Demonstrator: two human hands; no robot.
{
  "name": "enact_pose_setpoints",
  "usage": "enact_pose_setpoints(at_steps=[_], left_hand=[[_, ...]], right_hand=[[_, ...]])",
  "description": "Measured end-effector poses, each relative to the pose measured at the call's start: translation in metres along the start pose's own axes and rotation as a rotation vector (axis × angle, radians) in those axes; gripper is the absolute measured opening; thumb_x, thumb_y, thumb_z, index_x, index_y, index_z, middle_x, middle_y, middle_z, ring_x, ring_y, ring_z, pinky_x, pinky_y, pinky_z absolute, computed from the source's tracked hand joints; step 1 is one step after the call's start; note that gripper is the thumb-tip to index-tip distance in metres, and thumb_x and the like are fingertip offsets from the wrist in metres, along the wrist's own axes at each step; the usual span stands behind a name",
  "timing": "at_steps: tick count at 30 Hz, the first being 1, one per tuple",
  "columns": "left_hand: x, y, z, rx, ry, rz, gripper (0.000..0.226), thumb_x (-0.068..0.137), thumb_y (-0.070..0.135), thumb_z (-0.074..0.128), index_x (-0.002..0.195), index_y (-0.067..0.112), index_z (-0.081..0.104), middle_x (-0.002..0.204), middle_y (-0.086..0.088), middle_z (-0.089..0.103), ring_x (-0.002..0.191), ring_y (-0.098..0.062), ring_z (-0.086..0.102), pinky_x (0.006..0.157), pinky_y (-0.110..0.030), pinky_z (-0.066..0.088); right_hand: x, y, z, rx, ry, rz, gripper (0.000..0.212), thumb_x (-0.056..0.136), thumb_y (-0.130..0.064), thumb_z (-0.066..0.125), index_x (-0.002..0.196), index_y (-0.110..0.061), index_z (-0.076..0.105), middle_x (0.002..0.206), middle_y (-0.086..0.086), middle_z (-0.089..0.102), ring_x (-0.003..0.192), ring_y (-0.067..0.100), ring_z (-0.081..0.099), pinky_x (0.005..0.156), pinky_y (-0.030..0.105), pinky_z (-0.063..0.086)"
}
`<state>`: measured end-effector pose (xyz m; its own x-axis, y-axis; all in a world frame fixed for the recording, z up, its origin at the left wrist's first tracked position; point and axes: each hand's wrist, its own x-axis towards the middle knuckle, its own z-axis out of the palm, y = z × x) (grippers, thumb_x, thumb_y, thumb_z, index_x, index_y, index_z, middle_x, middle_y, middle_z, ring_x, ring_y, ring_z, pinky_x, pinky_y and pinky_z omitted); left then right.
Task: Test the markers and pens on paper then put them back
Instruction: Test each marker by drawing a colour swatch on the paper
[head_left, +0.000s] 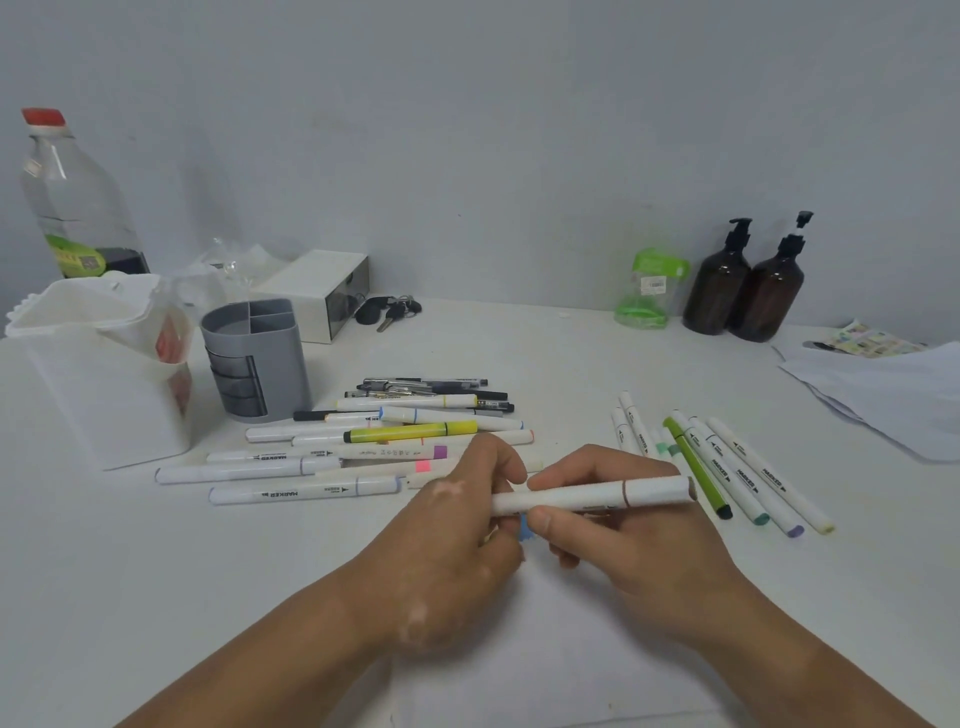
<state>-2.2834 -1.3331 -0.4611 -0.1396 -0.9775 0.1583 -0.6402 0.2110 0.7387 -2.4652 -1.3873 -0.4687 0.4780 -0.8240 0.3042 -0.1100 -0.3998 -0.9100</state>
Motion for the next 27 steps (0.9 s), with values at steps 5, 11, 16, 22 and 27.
enact_pose_setpoints(at_steps=[5,11,16,22,27], left_hand=[[-0.002,0.000,0.005,0.017,-0.026,0.026,0.029,0.091,0.002,0.052,0.099,0.028,0.041,0.083,0.023,0.065,0.079,0.004,0.057,0.062,-0.012,0.040],[0.000,-0.003,-0.003,-0.042,0.028,0.077,0.011,0.103,0.022,0.050,0.100,0.029,0.042,0.080,0.016,0.062,0.073,0.001,0.061,0.060,-0.014,0.042],[0.002,-0.018,-0.012,-0.059,0.122,0.103,0.004,0.100,0.034,0.054,0.096,0.032,0.054,0.072,0.010,0.060,0.058,-0.003,0.049,0.055,-0.013,0.038],[0.010,-0.030,-0.011,-0.352,0.159,-0.029,0.013,0.094,0.027,0.064,0.103,0.037,0.066,0.064,0.005,0.050,0.053,-0.008,0.045,0.055,-0.023,0.048],[0.010,-0.029,-0.011,-0.554,0.172,-0.091,0.041,0.070,0.047,0.072,0.111,0.045,0.064,0.078,0.000,0.063,0.052,-0.006,0.051,0.058,-0.027,0.052]], right_hand=[[0.000,0.002,0.014,0.012,-0.009,-0.044,0.012,0.080,-0.017,0.082,0.087,-0.026,0.079,0.080,-0.001,0.076,0.063,0.011,0.067,0.060,0.024,0.053],[0.005,0.002,-0.002,0.051,0.066,-0.055,0.018,0.072,-0.037,0.080,0.087,-0.026,0.079,0.063,-0.007,0.068,0.053,0.004,0.058,0.053,0.015,0.045],[0.009,0.002,-0.038,0.235,0.099,0.068,0.023,0.068,-0.037,0.078,0.079,-0.017,0.076,0.059,0.007,0.058,0.052,0.021,0.053,0.051,0.028,0.047],[0.000,-0.002,-0.038,-0.257,-0.266,0.190,0.016,0.077,-0.038,0.073,0.091,-0.030,0.073,0.072,-0.001,0.076,0.056,0.008,0.062,0.057,0.020,0.048],[0.007,0.000,-0.061,-0.367,0.083,0.120,0.009,0.075,-0.035,0.074,0.082,-0.030,0.075,0.069,-0.011,0.071,0.060,0.002,0.061,0.060,0.017,0.045]])
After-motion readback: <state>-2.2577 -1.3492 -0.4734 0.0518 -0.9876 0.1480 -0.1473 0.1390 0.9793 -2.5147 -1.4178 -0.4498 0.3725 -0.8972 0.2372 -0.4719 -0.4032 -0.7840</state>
